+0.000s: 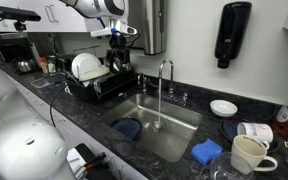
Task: Turn off the water switch on the right tap
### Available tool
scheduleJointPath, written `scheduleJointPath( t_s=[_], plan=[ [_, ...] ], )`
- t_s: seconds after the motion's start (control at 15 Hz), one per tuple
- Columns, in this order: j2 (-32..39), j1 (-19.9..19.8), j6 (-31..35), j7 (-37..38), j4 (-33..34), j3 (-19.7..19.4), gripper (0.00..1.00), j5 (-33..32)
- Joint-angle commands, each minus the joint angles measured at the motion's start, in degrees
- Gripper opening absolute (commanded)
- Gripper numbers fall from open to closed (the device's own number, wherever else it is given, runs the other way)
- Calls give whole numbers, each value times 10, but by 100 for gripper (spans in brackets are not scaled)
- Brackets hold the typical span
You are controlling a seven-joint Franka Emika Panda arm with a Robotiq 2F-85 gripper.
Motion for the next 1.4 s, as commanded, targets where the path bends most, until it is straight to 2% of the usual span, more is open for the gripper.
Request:
scheduleJointPath(
  t_s=[0.0, 0.47, 0.73, 1.13, 1.33],
  plan=[
    [1, 8, -1, 1, 1, -7, 100, -1],
    [5, -26, 122, 42, -38, -61, 100, 8],
    [0, -55, 219, 91, -69, -97, 100, 13],
    [22, -83, 353, 222, -103, -115, 100, 26],
    [40, -91, 393, 307, -107, -119, 100, 27]
  ],
)
